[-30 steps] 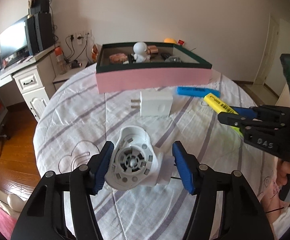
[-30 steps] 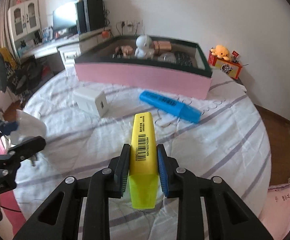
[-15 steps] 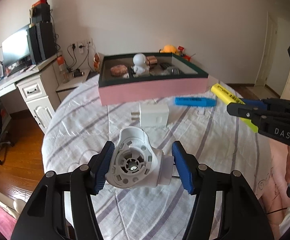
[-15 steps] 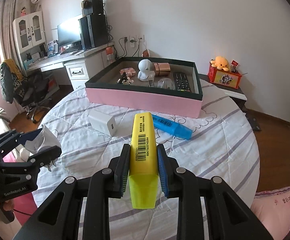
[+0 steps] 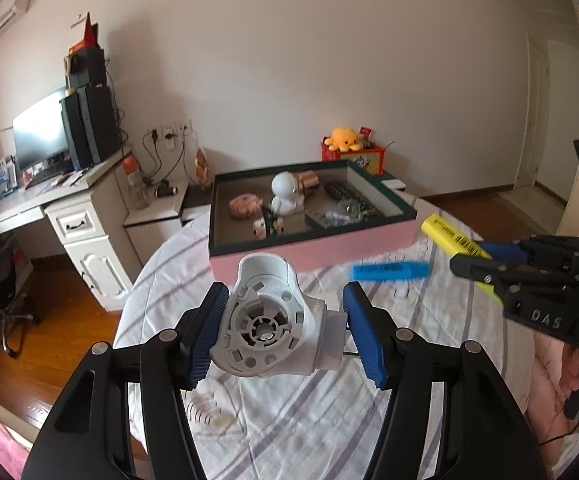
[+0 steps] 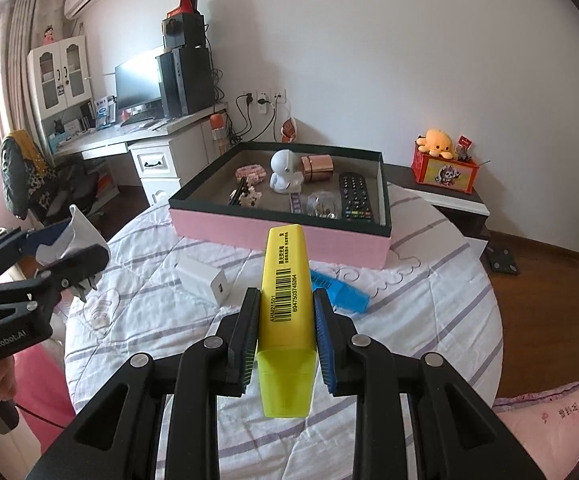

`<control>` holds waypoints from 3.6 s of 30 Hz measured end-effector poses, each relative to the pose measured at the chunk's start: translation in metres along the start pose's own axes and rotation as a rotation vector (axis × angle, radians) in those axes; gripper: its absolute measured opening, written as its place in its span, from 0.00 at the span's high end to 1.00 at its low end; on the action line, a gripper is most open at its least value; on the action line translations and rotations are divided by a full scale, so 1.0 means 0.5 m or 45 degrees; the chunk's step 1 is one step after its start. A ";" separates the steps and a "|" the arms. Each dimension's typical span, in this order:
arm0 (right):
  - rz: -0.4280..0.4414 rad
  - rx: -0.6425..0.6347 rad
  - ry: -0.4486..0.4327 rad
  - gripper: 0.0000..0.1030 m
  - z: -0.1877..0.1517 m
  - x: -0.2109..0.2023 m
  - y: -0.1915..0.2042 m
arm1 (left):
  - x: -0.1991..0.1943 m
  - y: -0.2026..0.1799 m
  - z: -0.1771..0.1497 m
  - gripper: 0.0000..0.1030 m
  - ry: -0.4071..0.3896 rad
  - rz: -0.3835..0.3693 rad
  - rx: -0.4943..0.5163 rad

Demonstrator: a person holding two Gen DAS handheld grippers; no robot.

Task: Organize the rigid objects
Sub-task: 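Lift the highlighter and plug and carry both toward the pink box, then lower the highlighter and plug into the pink box and open both grippers, then withdraw both grippers from the box back over the bed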

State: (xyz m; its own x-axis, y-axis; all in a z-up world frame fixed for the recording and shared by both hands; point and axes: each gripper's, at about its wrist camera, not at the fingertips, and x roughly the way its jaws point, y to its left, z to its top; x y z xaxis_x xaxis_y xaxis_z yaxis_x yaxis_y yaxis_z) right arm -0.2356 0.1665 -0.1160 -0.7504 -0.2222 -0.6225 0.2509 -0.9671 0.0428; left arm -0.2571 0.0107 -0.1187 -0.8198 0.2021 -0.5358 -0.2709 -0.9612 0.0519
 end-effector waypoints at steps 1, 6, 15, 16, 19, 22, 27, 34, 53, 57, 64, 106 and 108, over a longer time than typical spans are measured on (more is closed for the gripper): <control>-0.003 0.001 -0.003 0.74 0.004 0.003 -0.002 | 0.003 -0.002 0.007 0.41 -0.003 -0.003 0.004; -0.004 0.005 -0.004 0.74 0.016 0.018 -0.017 | 0.027 -0.010 0.036 0.41 -0.009 -0.017 0.022; 0.003 -0.001 -0.015 0.74 0.068 0.062 -0.045 | 0.099 -0.018 0.105 0.41 0.003 -0.029 0.052; 0.012 0.005 -0.014 0.74 0.075 0.070 -0.048 | 0.109 -0.020 0.115 0.41 0.002 -0.027 0.059; 0.023 -0.004 0.002 0.74 0.100 0.104 -0.056 | 0.148 -0.025 0.150 0.41 0.008 -0.038 0.089; 0.030 -0.012 0.029 0.74 0.126 0.145 -0.064 | 0.193 -0.026 0.178 0.41 0.030 -0.065 0.107; 0.040 0.005 0.078 0.74 0.159 0.212 -0.087 | 0.276 -0.010 0.211 0.41 0.099 -0.034 0.089; 0.037 0.021 0.166 0.74 0.180 0.305 -0.103 | 0.383 0.014 0.223 0.41 0.198 -0.013 0.071; 0.055 0.068 0.174 0.71 0.182 0.324 -0.108 | 0.418 0.002 0.197 0.23 0.265 -0.022 0.068; 0.040 0.075 0.137 0.50 0.179 0.297 -0.107 | 0.383 0.012 0.192 0.13 0.248 -0.008 0.051; 0.016 0.063 0.022 0.24 0.171 0.208 -0.090 | 0.274 0.028 0.177 0.03 0.146 0.081 0.046; -0.082 0.146 -0.330 0.00 -0.053 -0.158 0.008 | -0.152 -0.007 -0.022 0.00 -0.195 0.163 -0.074; -0.077 0.159 -0.317 0.00 -0.057 -0.150 0.004 | -0.139 -0.009 -0.024 0.00 -0.175 0.168 -0.065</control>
State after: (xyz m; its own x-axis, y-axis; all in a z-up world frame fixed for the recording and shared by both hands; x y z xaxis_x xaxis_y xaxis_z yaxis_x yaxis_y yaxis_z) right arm -0.1615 0.1848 -0.0913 -0.8926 -0.1728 -0.4164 0.1358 -0.9838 0.1170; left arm -0.1930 -0.0012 -0.0919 -0.9087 0.0940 -0.4067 -0.1333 -0.9886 0.0694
